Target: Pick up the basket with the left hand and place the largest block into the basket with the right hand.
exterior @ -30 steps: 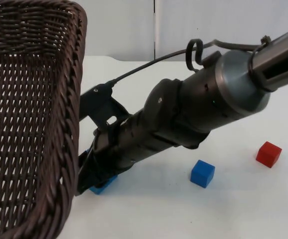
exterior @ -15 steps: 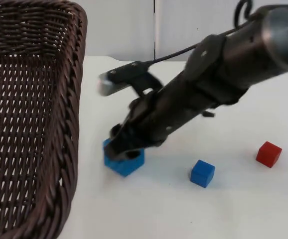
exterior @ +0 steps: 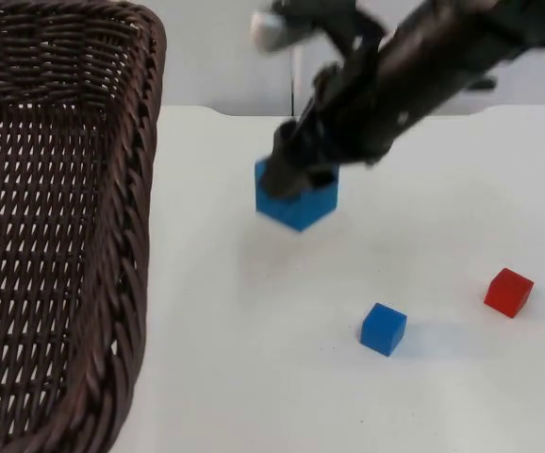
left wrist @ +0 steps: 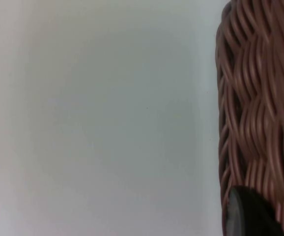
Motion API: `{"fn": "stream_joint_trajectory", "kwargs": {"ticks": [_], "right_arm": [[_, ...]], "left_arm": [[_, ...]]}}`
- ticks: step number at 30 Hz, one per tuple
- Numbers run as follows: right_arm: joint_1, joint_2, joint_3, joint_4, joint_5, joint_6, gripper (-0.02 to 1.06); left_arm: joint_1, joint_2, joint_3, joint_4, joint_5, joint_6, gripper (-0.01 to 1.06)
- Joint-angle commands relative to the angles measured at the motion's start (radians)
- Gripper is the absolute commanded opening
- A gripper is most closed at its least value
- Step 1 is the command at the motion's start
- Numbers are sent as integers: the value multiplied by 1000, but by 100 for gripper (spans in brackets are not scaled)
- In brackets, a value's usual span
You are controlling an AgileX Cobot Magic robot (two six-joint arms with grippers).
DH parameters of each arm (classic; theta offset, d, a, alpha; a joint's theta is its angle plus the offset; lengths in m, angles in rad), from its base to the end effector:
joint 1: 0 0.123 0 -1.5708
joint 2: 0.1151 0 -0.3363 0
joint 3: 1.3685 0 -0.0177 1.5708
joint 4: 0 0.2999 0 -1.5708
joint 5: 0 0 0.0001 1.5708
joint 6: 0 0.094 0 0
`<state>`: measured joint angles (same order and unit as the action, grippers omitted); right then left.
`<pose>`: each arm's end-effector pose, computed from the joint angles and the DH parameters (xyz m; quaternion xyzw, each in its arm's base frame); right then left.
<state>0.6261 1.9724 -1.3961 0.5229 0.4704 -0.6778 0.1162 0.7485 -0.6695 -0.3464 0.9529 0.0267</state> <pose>0.3892 0.3078 0.2181 -0.4123 0.8442 0.1735 0.2953 0.1383 -0.0101 0.3271 -0.0936 0.9339 -0.1423 0.3143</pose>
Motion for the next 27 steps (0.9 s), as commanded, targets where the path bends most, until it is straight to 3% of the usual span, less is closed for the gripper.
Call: {"fn": "stream_joint_trajectory", "kwargs": {"ticks": [1,14,27], "right_arm": [[-4,-55,-4,-41,17,25,0],[-4,-382,-4,-73,58,60,0],[11,-418,-4,-73,124,60,0]], "left_arm": [[3,-9,-1,-19,-24,-5,0],[3,-9,-1,-23,-20,-6,0],[3,-9,-1,-23,-20,-6,0]]}}
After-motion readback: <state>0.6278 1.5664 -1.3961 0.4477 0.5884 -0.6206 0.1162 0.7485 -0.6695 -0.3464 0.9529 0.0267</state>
